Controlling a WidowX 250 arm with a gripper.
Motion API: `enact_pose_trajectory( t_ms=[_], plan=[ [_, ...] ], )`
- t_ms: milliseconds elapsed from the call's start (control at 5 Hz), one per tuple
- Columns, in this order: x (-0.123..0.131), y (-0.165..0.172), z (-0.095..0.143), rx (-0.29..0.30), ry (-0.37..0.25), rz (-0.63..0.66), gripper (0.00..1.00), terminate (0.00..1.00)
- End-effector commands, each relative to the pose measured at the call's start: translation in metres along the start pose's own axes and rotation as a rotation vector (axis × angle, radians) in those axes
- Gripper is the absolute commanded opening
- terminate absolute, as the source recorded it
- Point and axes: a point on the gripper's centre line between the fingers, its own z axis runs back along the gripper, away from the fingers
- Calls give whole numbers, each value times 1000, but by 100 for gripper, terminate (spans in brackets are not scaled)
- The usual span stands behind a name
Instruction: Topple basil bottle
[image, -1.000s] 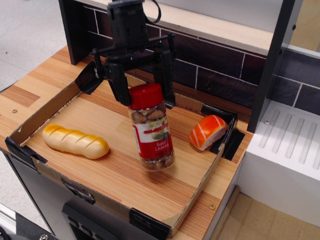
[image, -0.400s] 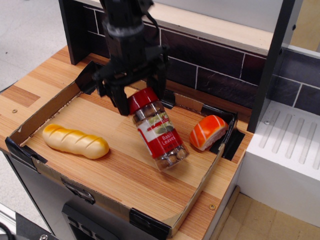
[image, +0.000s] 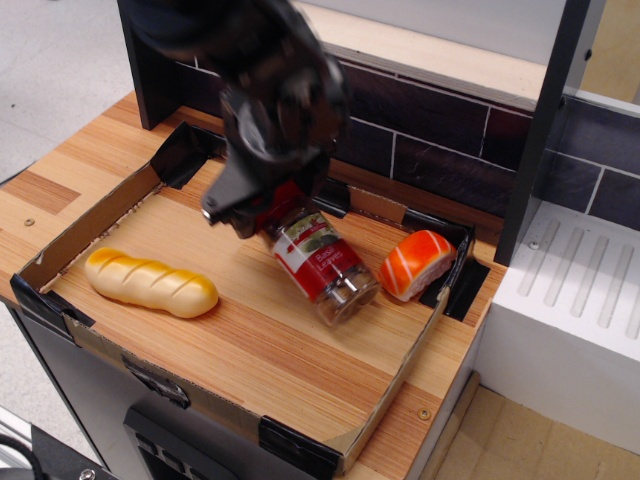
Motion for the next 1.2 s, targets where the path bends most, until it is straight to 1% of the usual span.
enact_pose_trajectory(
  t_ms=[0, 200, 400, 600, 800, 1000],
  plan=[
    [9, -9, -8, 24, -30, -11, 0, 0],
    [10, -4, -9, 60, 65, -39, 0, 0],
    [14, -3, -11, 117, 198, -27, 0, 0],
    [21, -5, -10, 152, 328, 18, 100, 0],
    [29, -7, 2, 160, 384, 56, 100, 0],
    [35, -9, 20, 134, 389, 66, 100, 0]
  ],
)
